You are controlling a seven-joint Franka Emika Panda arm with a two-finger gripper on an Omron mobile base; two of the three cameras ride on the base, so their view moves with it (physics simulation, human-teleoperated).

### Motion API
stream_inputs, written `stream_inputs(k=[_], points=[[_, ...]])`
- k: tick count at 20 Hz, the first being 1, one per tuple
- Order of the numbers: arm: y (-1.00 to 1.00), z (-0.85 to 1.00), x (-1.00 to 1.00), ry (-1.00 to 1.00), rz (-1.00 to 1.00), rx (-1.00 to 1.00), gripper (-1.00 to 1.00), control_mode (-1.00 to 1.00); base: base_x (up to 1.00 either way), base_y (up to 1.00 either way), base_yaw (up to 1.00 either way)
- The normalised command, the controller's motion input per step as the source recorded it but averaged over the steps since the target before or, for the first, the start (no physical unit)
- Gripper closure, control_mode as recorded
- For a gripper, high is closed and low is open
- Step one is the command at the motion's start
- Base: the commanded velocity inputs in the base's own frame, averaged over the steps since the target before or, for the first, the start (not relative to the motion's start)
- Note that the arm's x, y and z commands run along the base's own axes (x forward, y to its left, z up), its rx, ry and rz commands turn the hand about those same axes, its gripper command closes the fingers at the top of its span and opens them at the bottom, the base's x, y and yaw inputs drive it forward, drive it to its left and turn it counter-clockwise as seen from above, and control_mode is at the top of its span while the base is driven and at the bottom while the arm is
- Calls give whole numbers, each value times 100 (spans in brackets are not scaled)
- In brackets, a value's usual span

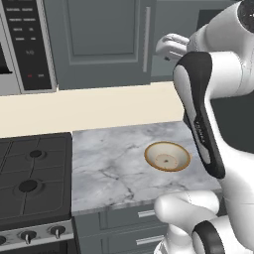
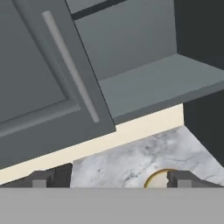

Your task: Open the cabinet and setup a tea strainer by placing it in the bowl upright.

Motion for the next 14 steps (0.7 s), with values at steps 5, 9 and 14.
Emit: stream_inputs(k=[5, 9, 14], points=[[24, 5, 4, 0, 18, -5, -100, -100, 0, 0, 0], [8, -2, 1, 0, 0, -8, -100, -100, 0, 0, 0], [0, -16, 2, 0, 0, -7, -100, -100, 0, 0, 0]])
